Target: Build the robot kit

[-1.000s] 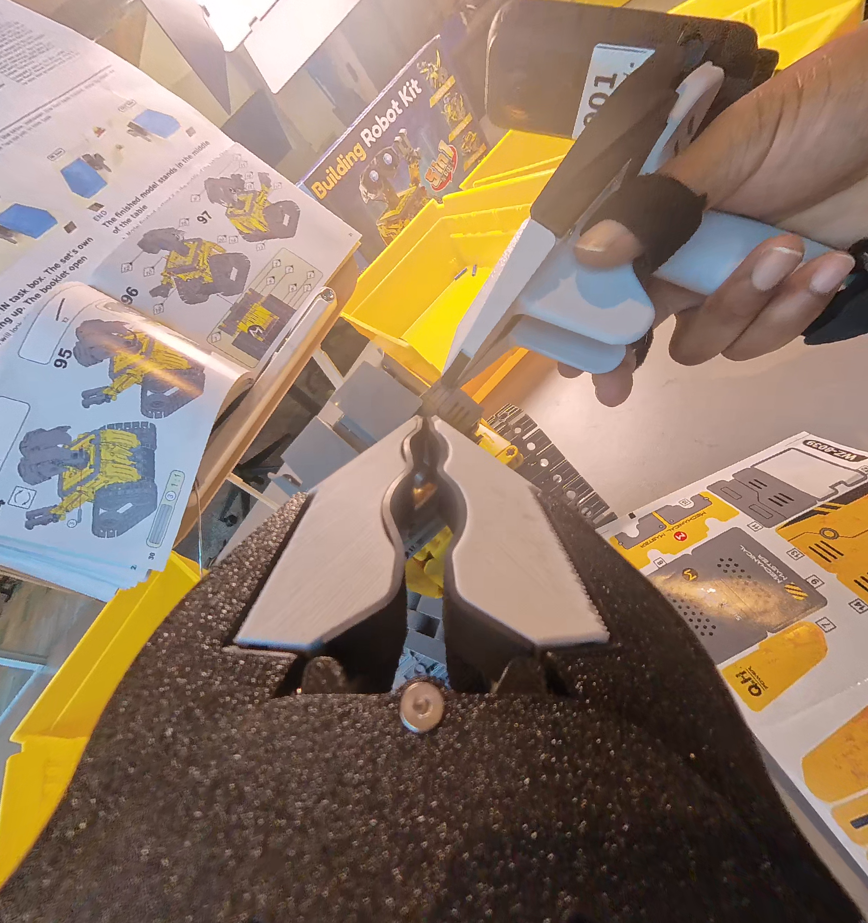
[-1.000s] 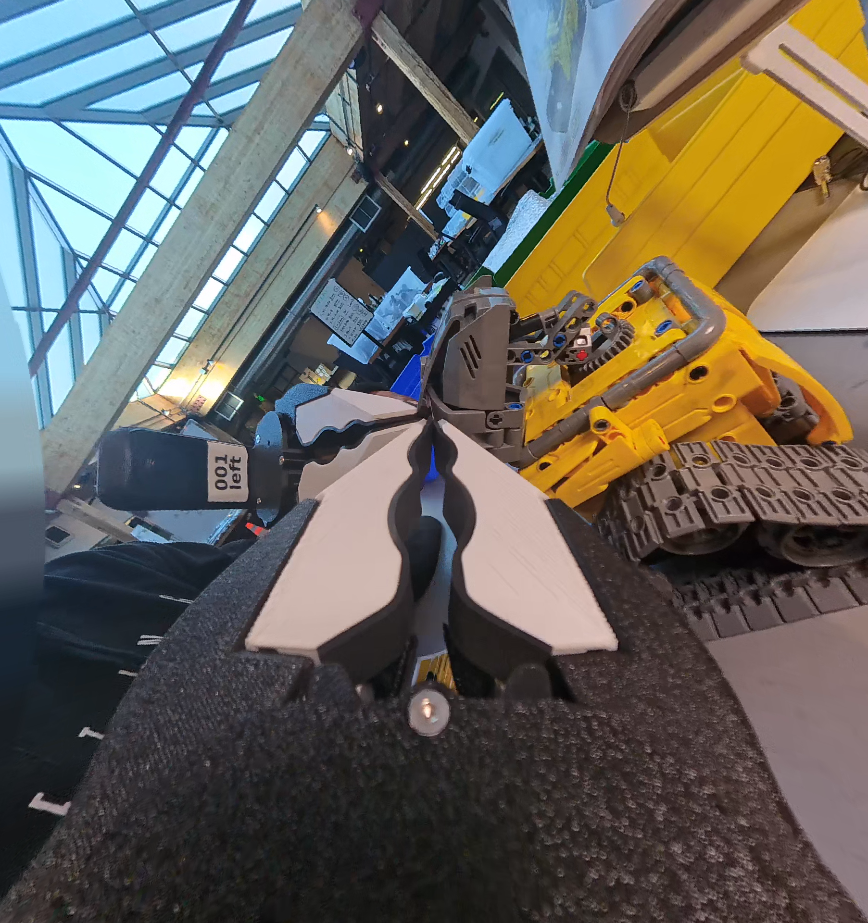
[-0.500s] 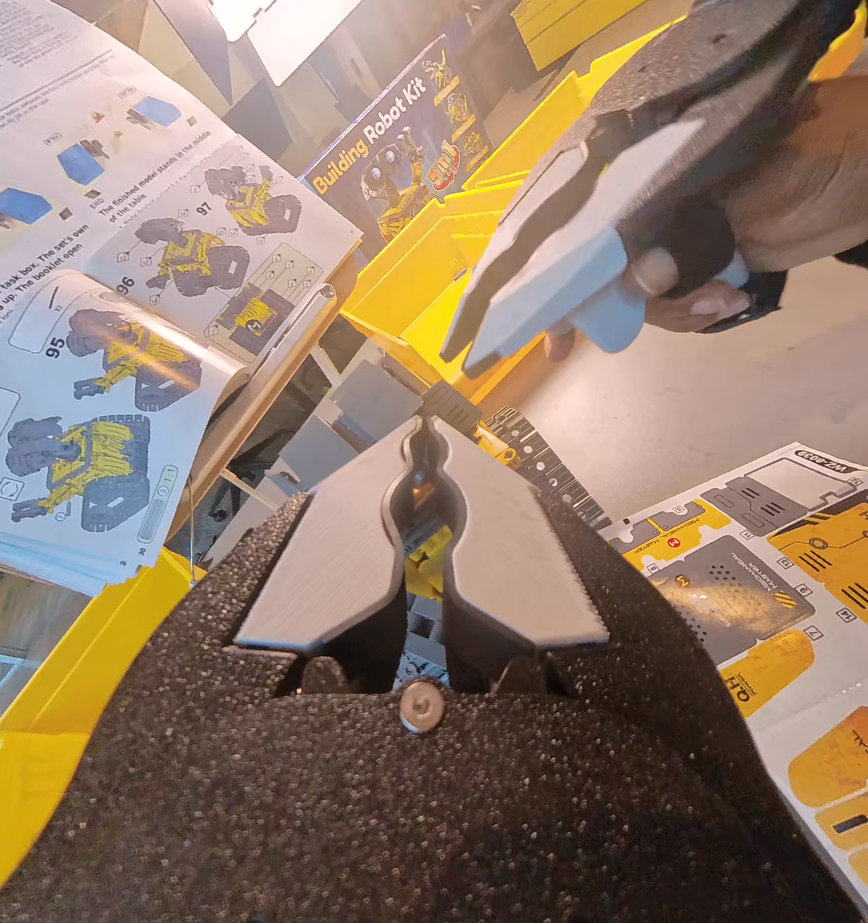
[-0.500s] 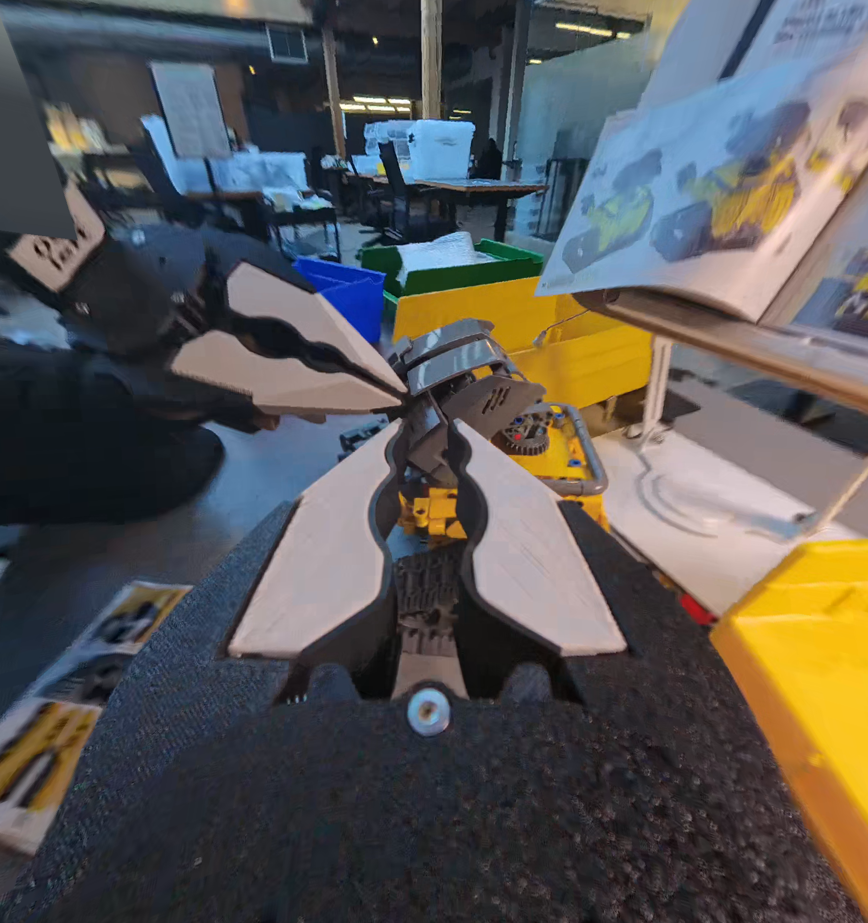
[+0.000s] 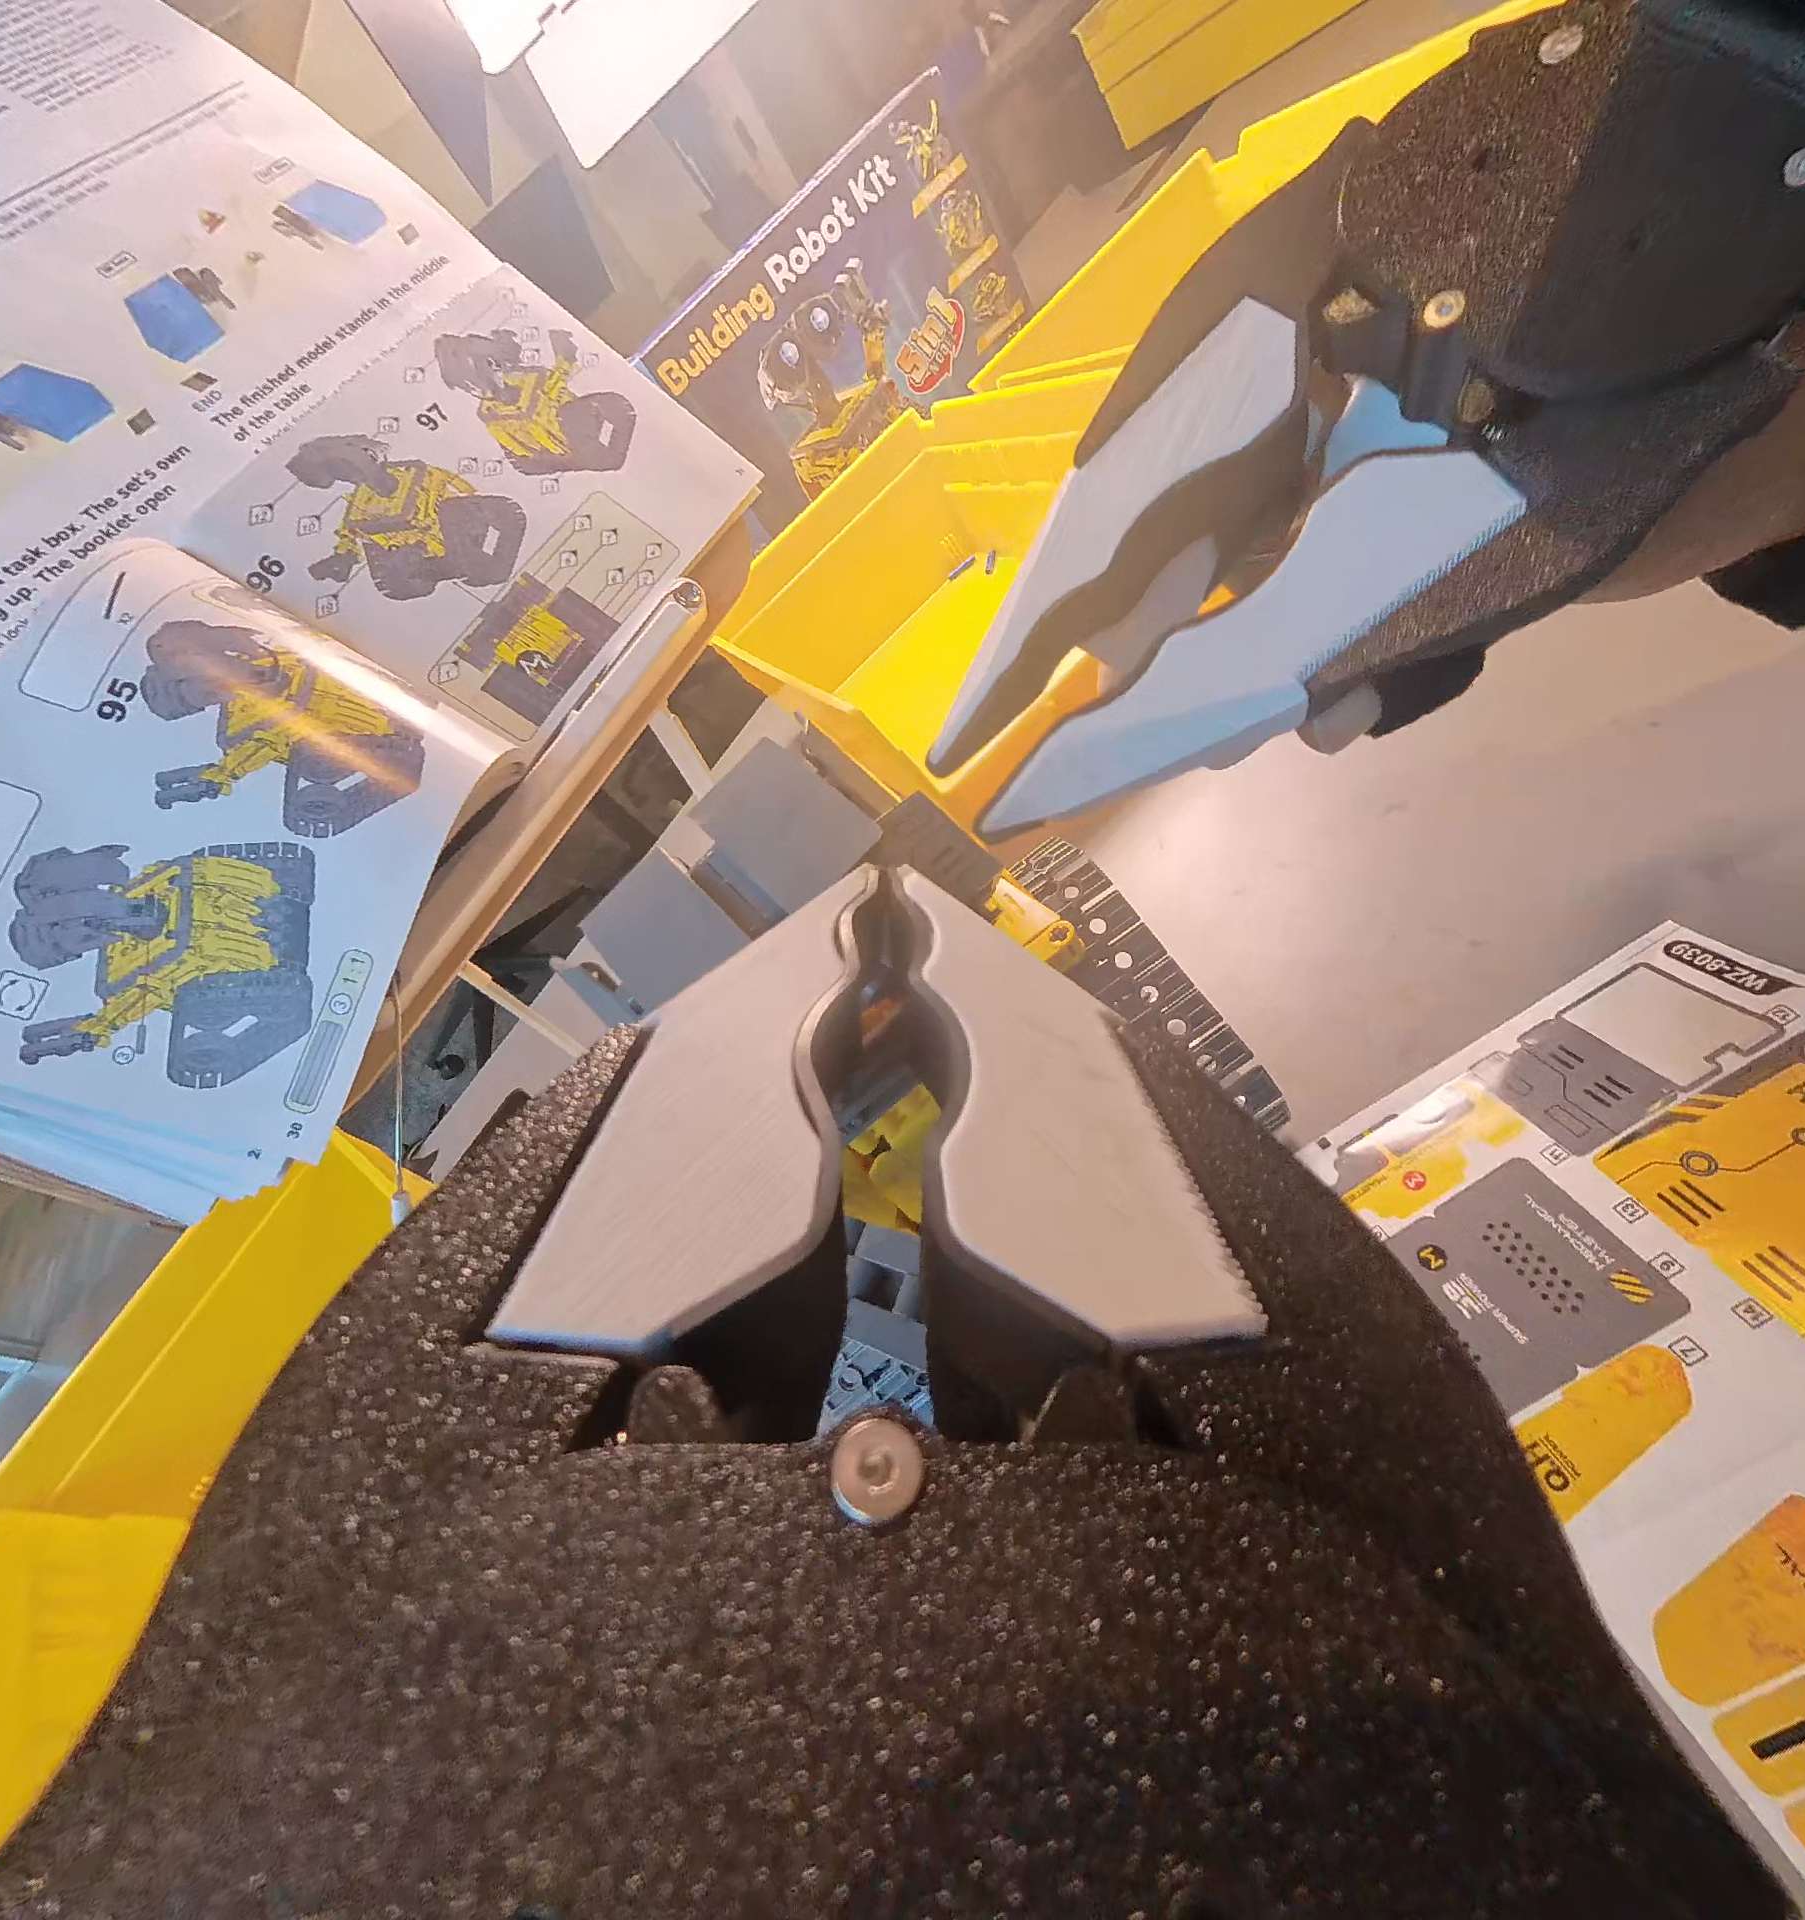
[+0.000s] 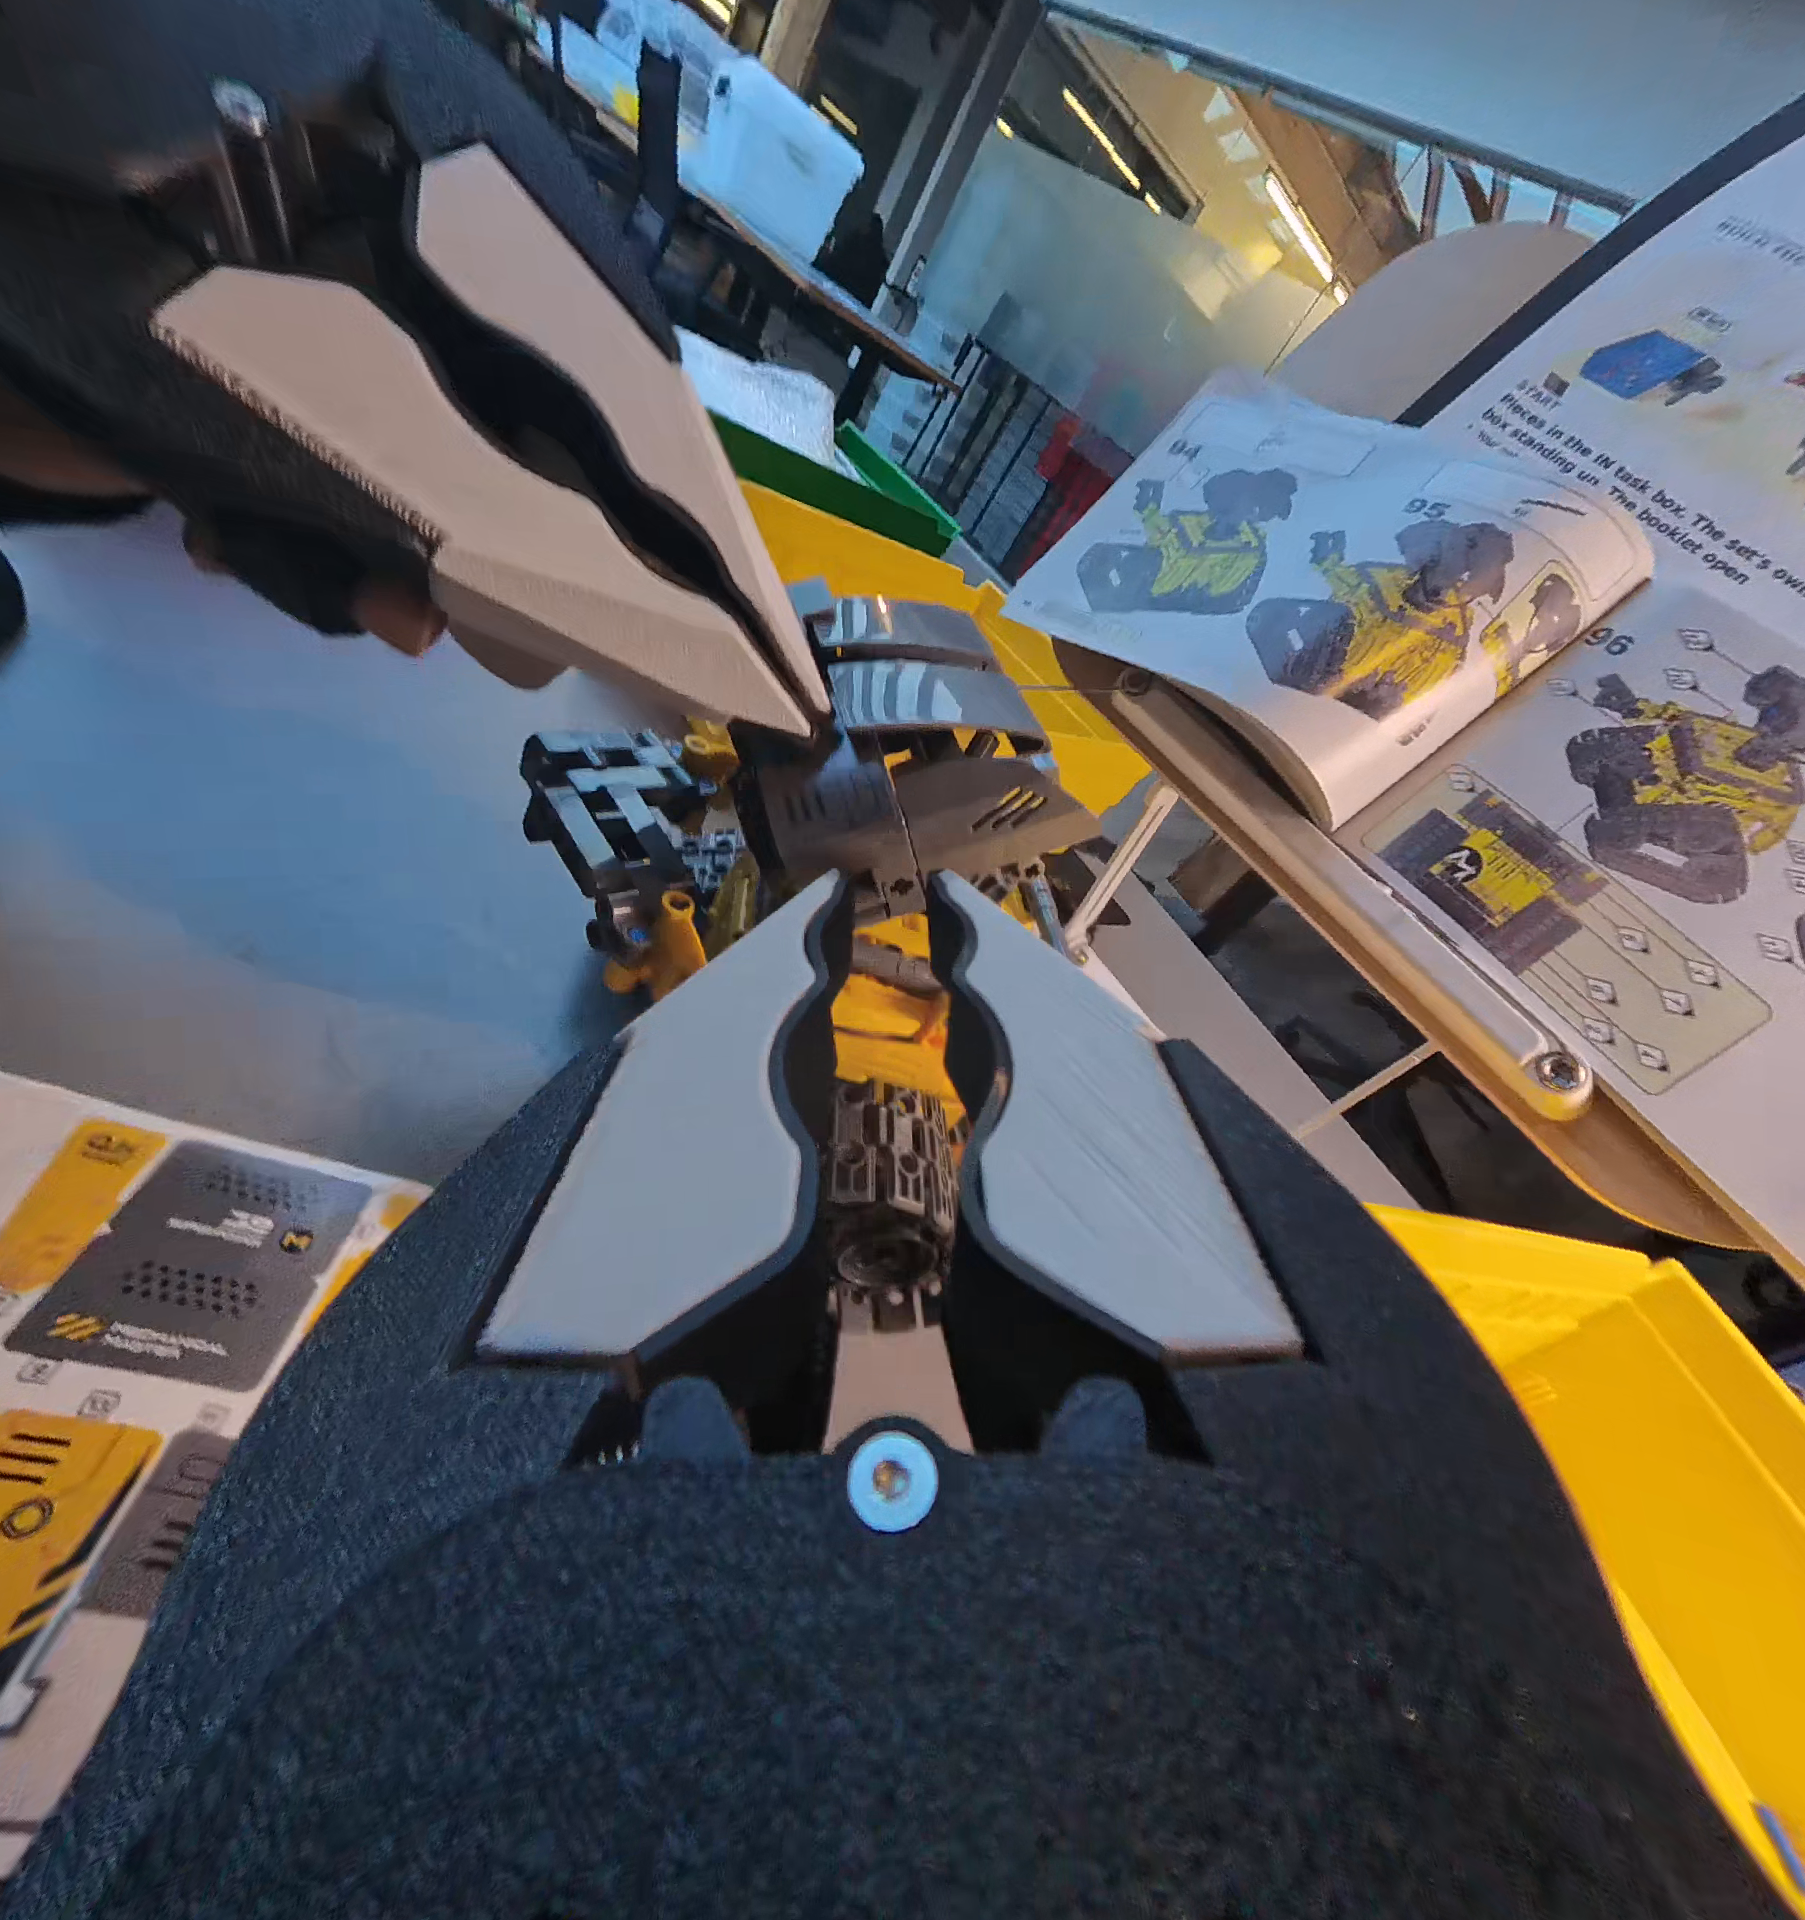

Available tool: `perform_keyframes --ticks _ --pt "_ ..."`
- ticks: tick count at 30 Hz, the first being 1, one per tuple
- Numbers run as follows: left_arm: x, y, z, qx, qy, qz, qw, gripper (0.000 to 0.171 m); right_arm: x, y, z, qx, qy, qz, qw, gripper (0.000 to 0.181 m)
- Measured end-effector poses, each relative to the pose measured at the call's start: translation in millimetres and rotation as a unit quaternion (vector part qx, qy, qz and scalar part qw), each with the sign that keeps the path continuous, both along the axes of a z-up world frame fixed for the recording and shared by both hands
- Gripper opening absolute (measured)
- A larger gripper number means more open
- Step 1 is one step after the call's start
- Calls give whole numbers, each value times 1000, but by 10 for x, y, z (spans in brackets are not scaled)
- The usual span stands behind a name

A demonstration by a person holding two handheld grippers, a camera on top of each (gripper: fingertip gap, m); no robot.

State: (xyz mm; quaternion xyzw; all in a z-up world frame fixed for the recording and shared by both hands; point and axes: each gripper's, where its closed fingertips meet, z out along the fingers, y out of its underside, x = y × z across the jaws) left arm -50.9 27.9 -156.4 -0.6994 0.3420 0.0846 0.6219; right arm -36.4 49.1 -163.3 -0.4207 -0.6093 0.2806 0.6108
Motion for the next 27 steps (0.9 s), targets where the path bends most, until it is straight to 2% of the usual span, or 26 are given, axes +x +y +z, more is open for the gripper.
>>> perform_keyframes --ticks 2,5,7,18,23,27 --pt "-1 -7 5 0 -3 -2 1000 0 19 2 -34 16 0 2 1000 14" --pt "-20 -30 35 5 -10 -6 1000 0 6 -168 118 10 33 36 999 15" --pt "-38 -49 59 7 -14 -8 1000 0 -41 -215 123 21 27 39 999 16" --pt "-110 -40 -24 2 -10 -6 1000 0 -16 -31 -16 -7 13 9 1000 11" --pt "-123 -84 21 11 -34 -17 999 0 -20 -184 152 3 46 46 998 12" --pt "-131 -52 -38 1 -35 -15 999 0 -104 -155 78 2 35 37 999 10"
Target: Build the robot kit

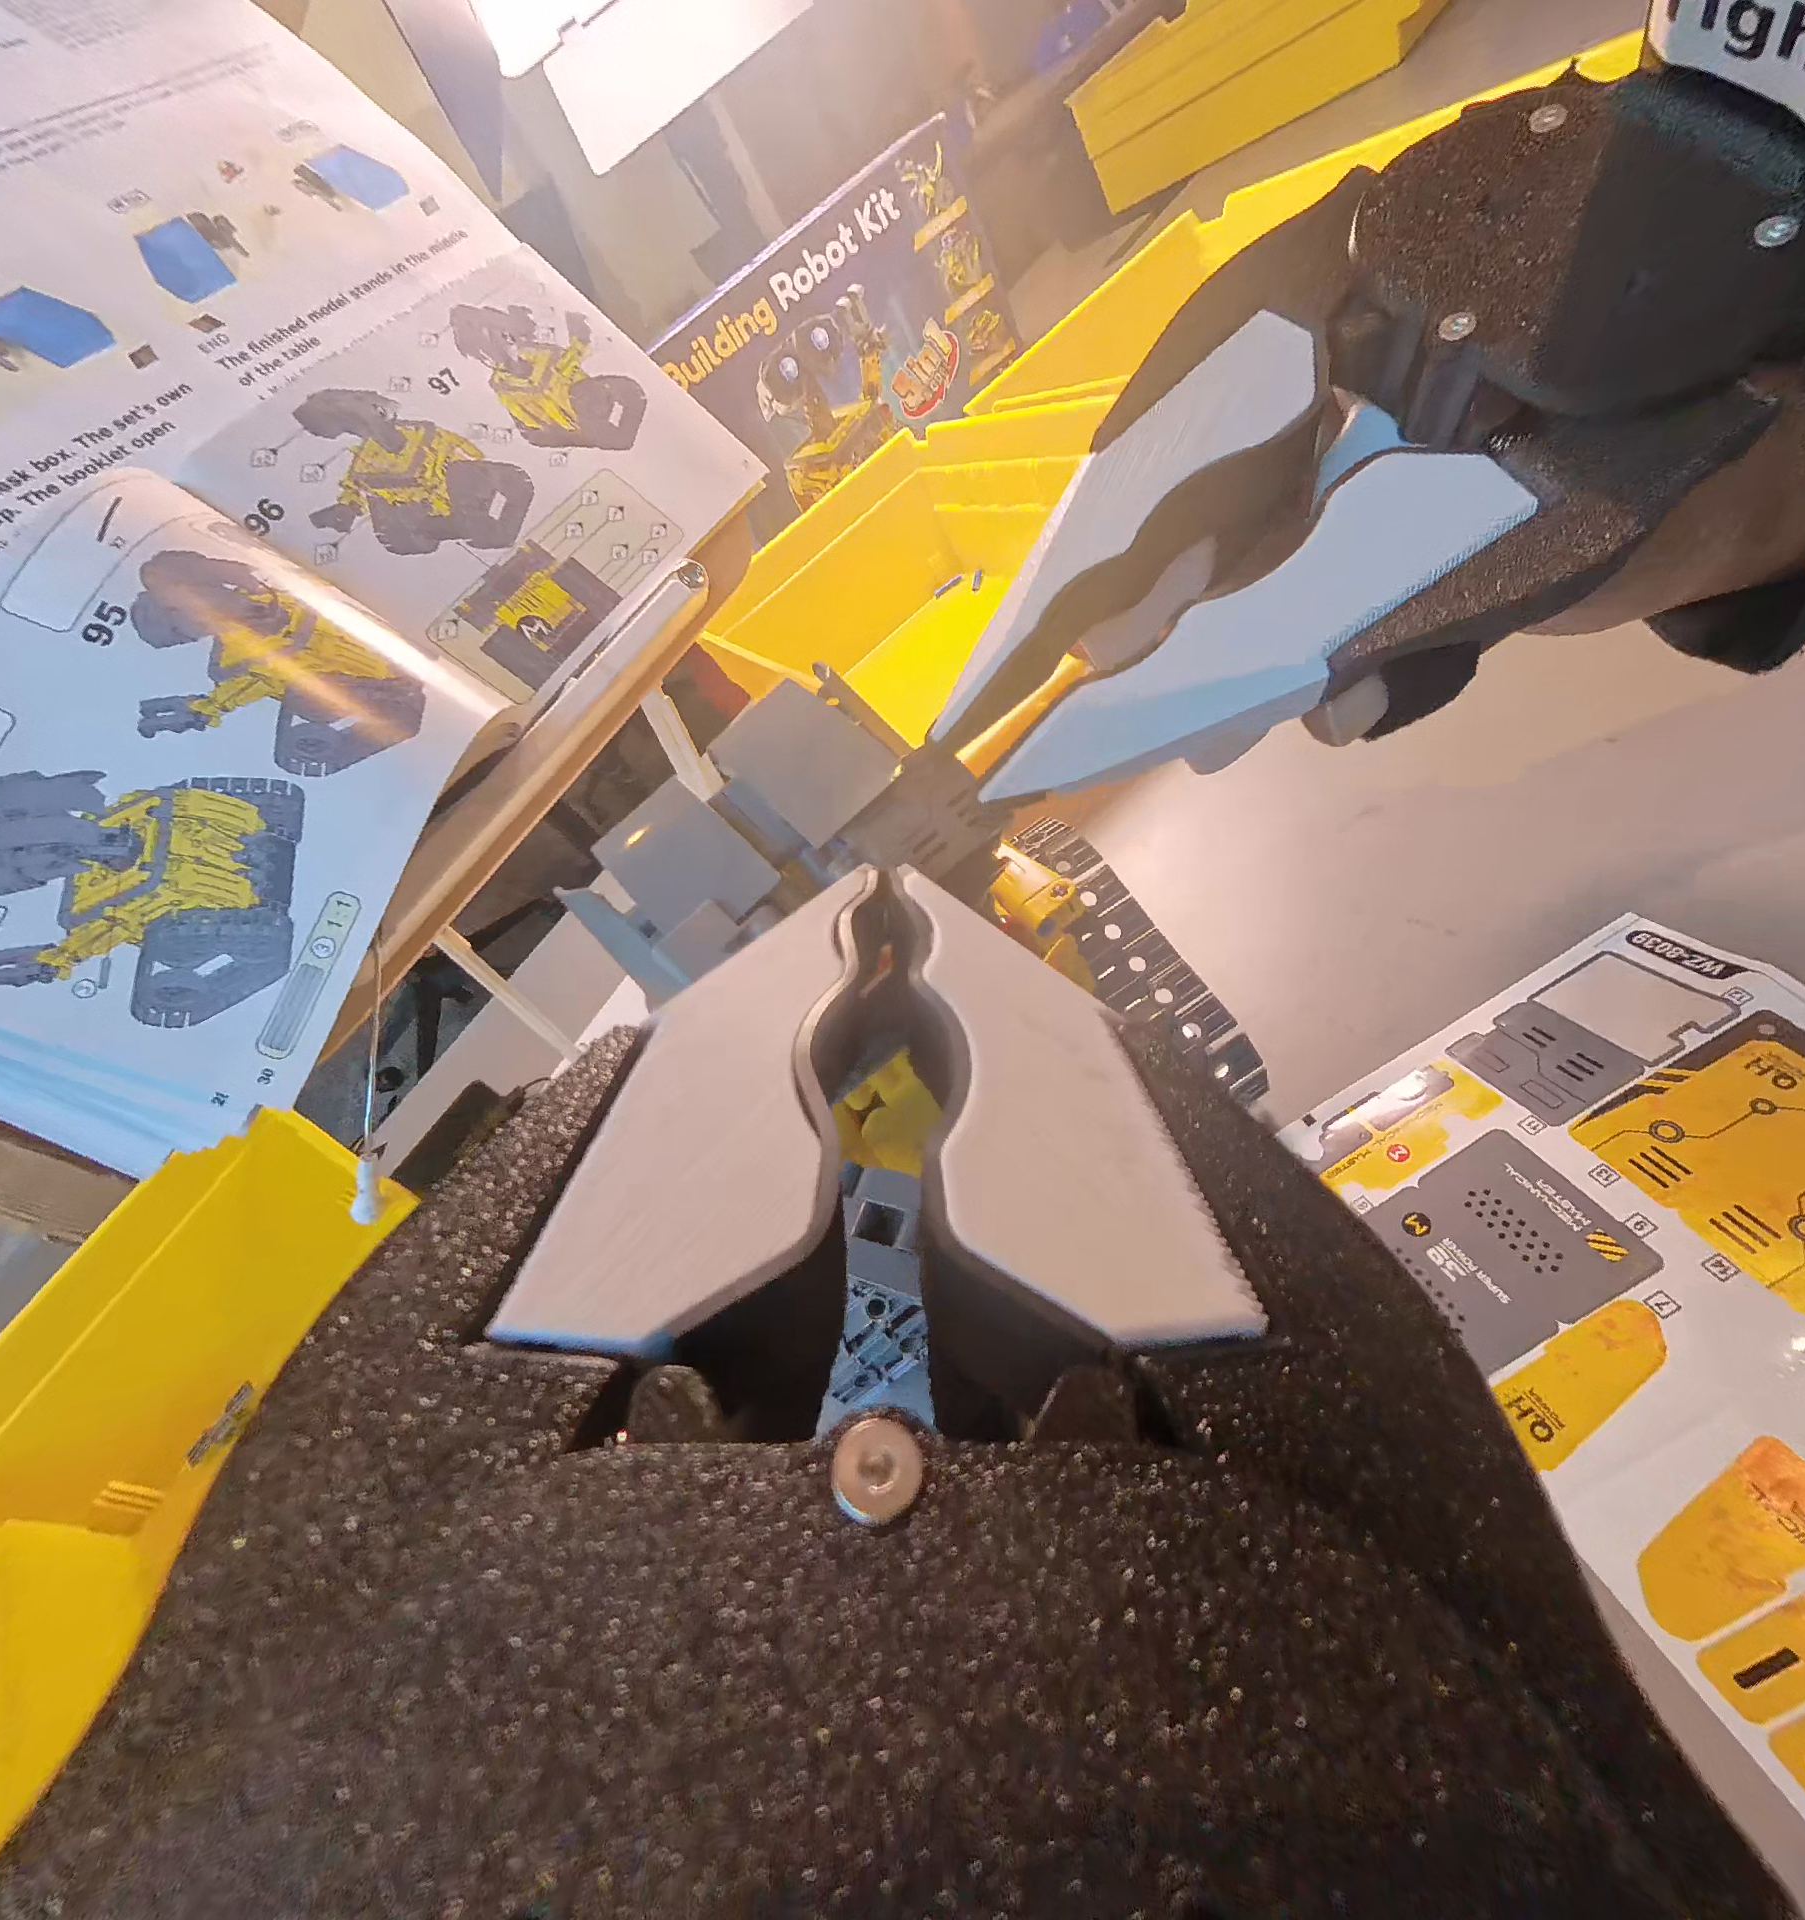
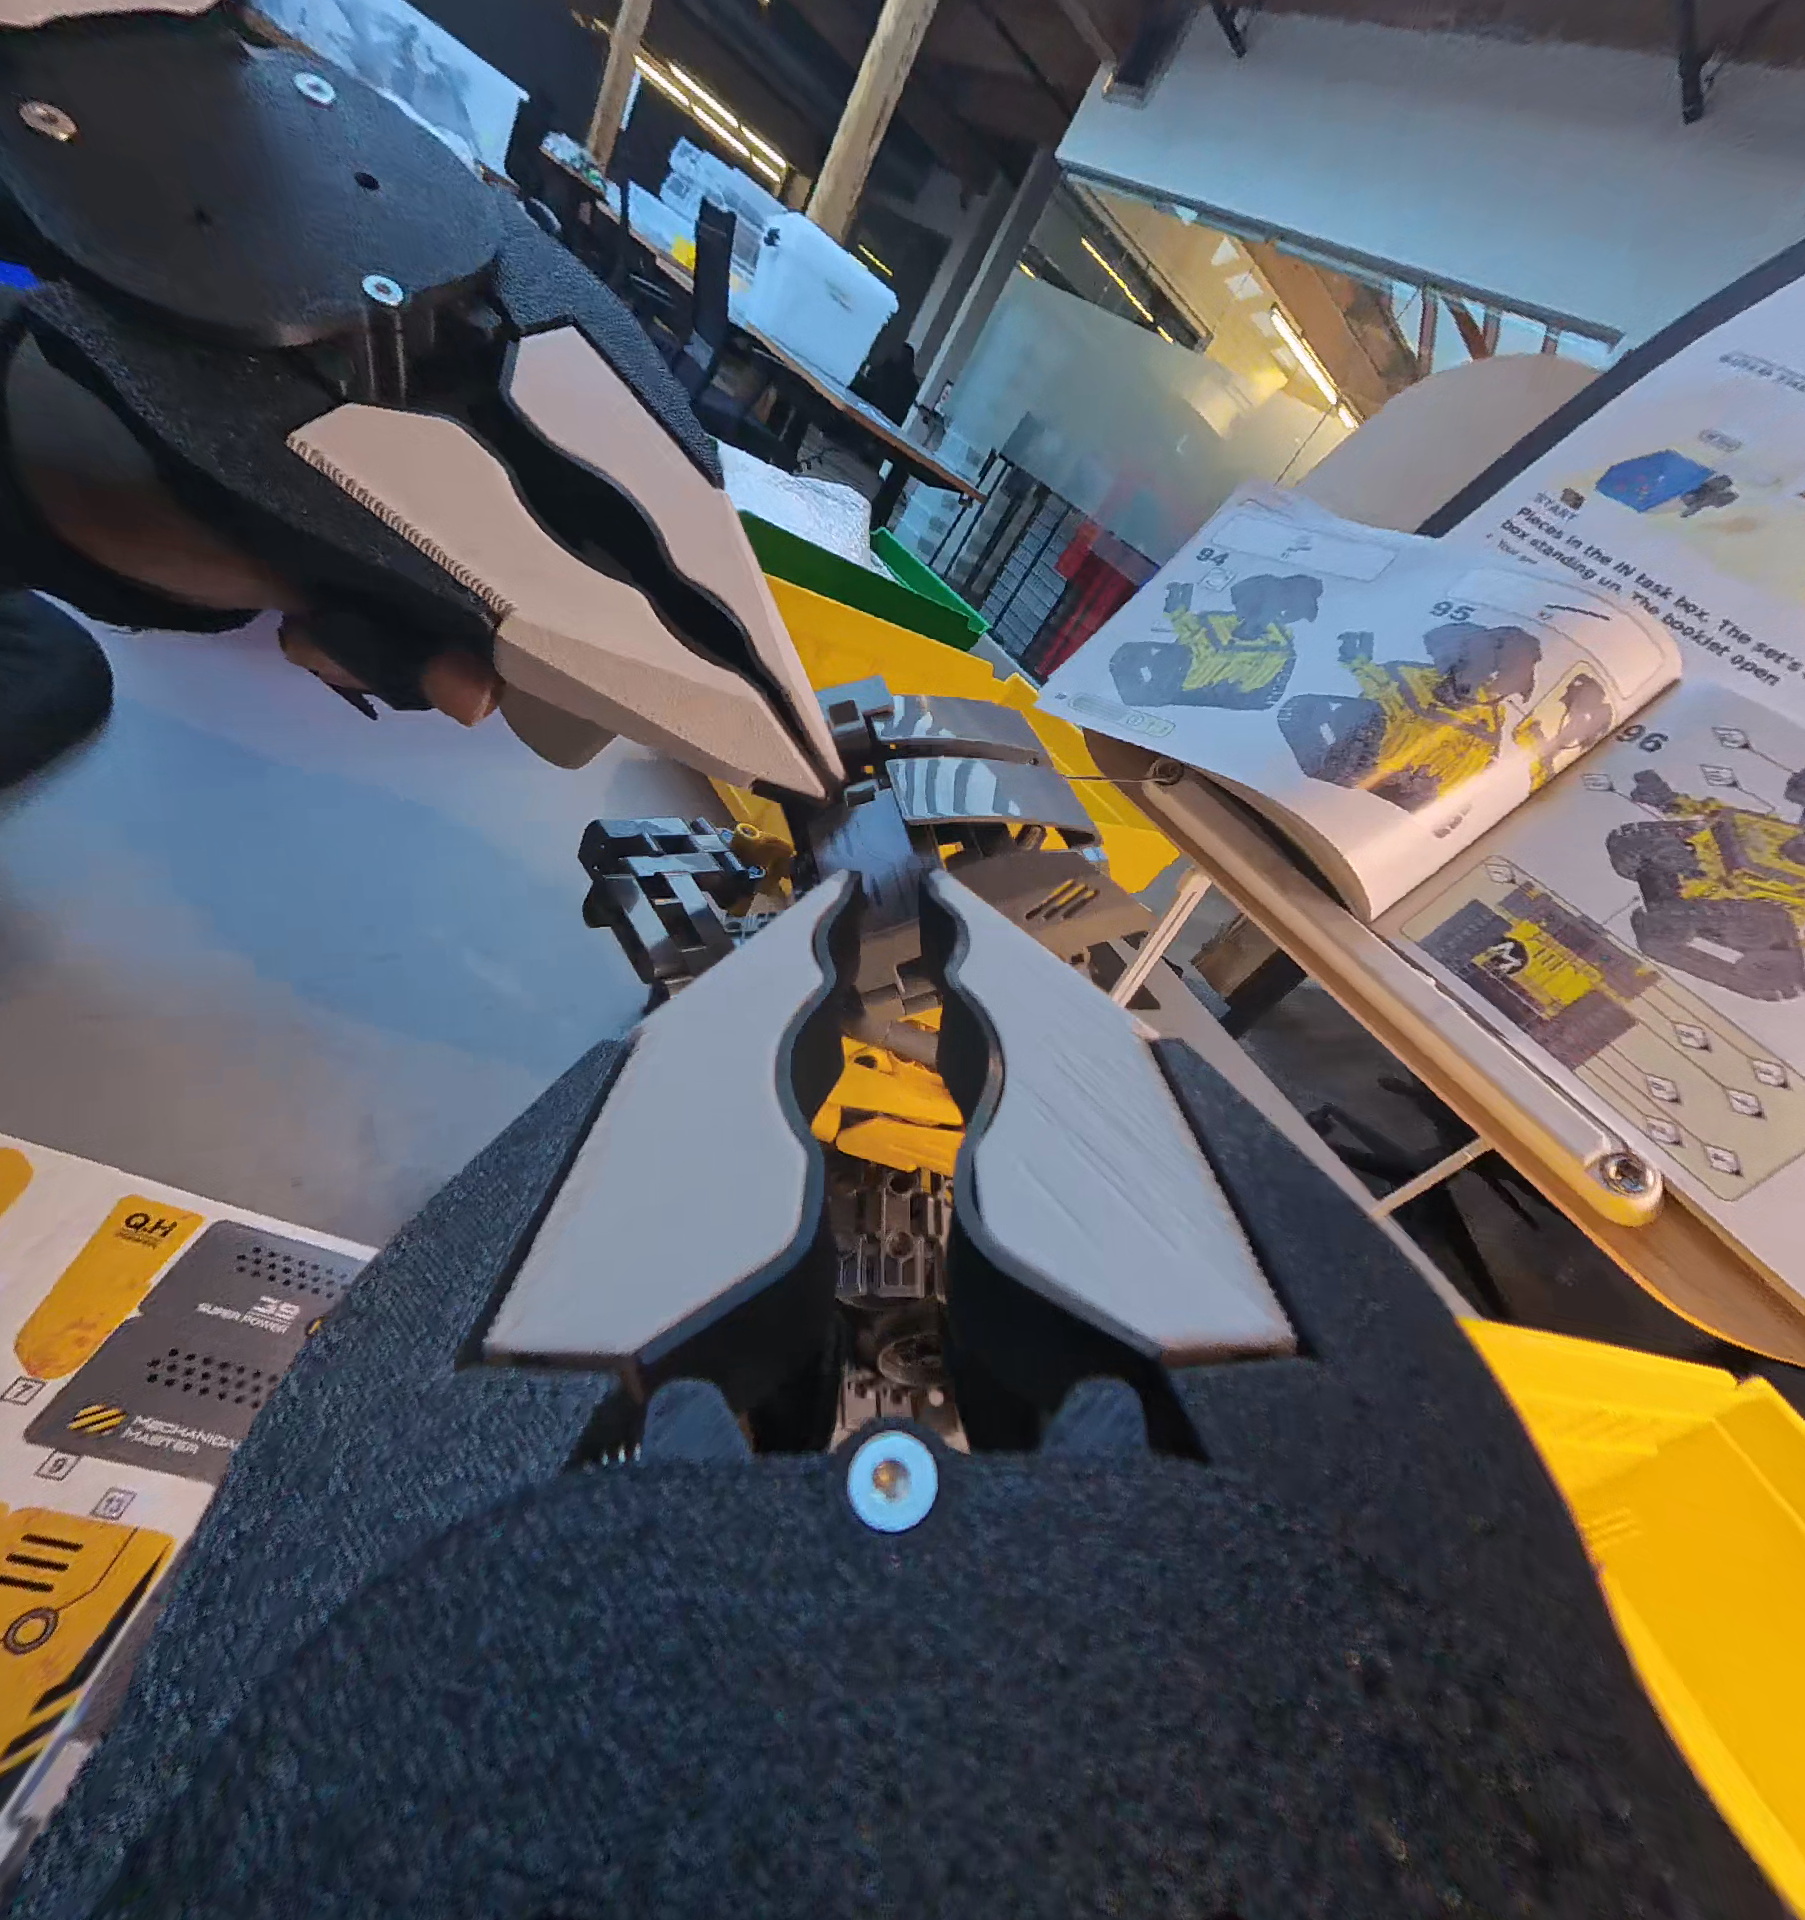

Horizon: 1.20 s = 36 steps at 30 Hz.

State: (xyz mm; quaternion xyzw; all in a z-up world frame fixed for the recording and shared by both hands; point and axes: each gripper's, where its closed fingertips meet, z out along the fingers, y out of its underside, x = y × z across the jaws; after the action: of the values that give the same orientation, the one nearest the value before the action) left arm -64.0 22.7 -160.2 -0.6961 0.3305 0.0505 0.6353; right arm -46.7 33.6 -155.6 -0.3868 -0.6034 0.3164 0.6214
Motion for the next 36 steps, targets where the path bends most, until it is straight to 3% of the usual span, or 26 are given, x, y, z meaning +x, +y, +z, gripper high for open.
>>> perform_keyframes --ticks 3,6,10,19,23,29,33,36 --pt "-18 14 -9 6 -6 -4 1000 0 30 52 -17 -28 -2 4 1000 6" --pt "-82 29 -12 14 -4 3 1000 0 91 183 -135 -24 -30 -26 999 10" --pt "-241 50 1 21 -13 20 999 0 169 196 -151 -53 -27 -7 998 18" --pt "-665 -14 145 58 -106 27 992 4 331 318 -191 -99 -54 17 993 26" --pt "-859 3 40 34 -180 18 983 17 366 365 -229 -111 -61 17 992 28" --pt "-850 0 -90 -11 -262 -54 964 49 316 358 -284 -151 -47 28 987 38" --pt "-799 13 -203 -32 -257 -68 964 50 283 343 -288 -180 -29 40 982 40" --pt "-759 22 -272 -45 -252 -72 964 41 276 350 -294 -191 -19 45 980 40"
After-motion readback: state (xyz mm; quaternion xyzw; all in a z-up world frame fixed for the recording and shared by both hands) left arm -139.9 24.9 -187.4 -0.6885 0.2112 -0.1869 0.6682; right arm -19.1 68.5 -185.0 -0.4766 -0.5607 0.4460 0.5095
